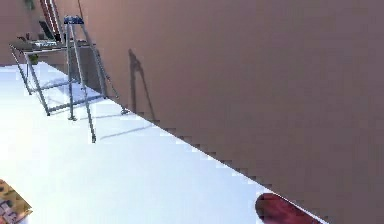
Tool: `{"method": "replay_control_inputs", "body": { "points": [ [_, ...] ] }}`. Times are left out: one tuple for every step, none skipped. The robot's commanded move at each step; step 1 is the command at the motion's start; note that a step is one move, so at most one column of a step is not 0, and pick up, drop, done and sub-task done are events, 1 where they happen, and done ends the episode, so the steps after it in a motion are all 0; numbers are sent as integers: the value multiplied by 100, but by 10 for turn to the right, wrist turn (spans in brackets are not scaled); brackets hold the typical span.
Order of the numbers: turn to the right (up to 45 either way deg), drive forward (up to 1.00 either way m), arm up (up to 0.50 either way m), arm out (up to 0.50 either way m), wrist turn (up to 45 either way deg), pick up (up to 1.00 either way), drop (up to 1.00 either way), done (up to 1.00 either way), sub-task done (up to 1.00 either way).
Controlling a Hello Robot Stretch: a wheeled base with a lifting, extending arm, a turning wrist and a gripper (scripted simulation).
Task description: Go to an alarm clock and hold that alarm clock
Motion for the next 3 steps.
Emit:
{"method": "replay_control_inputs", "body": {
  "points": [
    [0, 35, 0, 0, 0, 0, 0, 0, 0],
    [-360, 0, 0, 0, 0, 0, 0, 0, 0],
    [0, 100, 0, 0, 0, 0, 0, 0, 0]
  ]
}}
